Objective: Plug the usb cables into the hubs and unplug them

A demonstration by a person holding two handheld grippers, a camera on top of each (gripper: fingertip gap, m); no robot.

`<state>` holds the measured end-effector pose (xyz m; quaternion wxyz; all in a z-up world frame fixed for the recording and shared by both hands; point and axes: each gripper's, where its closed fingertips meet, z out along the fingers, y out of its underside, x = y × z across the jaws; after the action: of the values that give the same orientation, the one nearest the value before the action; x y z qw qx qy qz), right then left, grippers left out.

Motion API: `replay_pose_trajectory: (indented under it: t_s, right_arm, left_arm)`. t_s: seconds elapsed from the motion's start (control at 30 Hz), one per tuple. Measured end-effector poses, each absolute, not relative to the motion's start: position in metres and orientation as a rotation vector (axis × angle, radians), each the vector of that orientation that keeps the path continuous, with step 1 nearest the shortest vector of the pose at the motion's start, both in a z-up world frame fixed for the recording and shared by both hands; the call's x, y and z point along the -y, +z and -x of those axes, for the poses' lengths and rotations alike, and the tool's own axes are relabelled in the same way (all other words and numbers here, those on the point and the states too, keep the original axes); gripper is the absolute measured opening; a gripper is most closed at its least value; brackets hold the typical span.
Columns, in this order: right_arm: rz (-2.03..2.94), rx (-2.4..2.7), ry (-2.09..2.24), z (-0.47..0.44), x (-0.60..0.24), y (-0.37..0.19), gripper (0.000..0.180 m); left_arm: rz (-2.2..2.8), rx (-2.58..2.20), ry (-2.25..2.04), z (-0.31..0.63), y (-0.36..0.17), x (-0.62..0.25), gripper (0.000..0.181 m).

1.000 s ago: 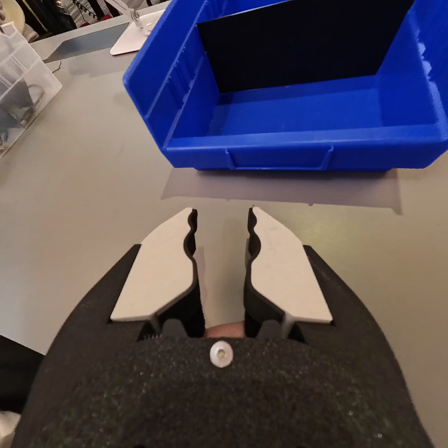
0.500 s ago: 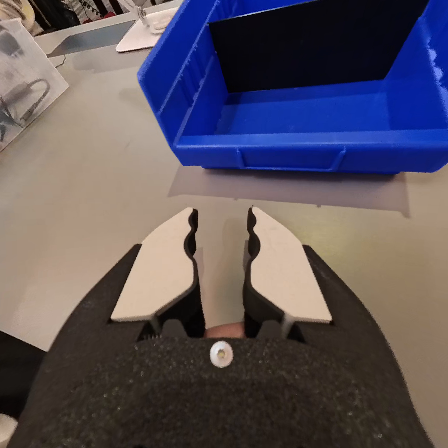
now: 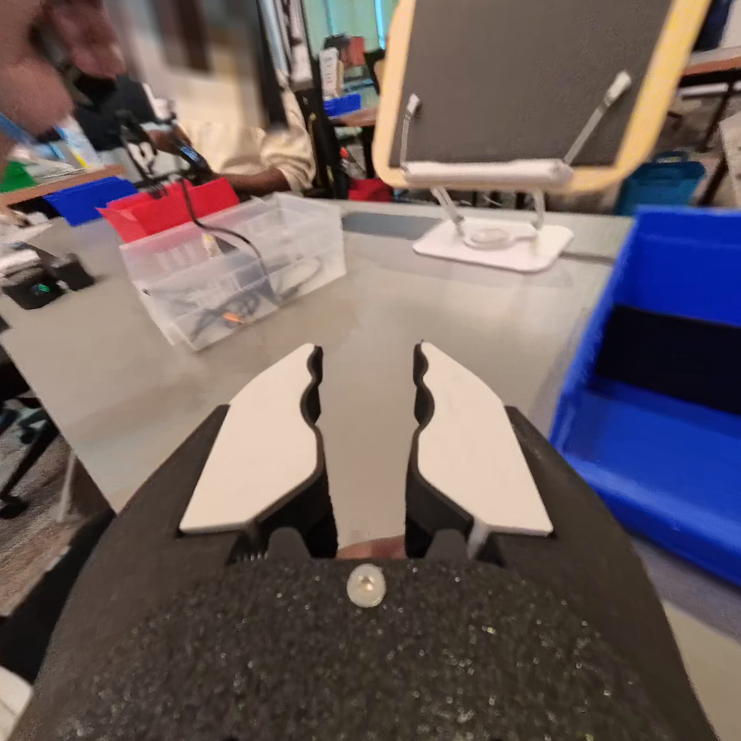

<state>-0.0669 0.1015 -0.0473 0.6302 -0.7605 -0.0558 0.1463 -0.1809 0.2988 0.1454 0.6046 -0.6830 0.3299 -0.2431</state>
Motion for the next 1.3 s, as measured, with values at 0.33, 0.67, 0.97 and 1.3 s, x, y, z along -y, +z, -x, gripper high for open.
replay_pose_trajectory:
  t_s: [0.33,0.67,0.97,1.3]
  right_arm:
    - [1.531,0.298,0.295,0.094,-0.118,0.08,0.042]
    - [1.586,0.208,0.364,0.071,-0.106,0.057,0.04]
    - [1.506,0.324,0.246,0.122,-0.07,0.13,0.042]
    - [1.591,0.267,0.429,0.178,-0.156,0.076,0.046]
  left_arm:
    - [1.21,-0.887,-0.344,0.144,0.306,-0.235,0.042]
    - [1.277,-0.874,-0.333,0.141,0.332,-0.269,0.041]
    - [1.408,-0.929,-0.401,0.121,0.223,-0.273,0.041]
    - [1.436,-0.982,-0.369,0.125,0.175,-0.236,0.041]
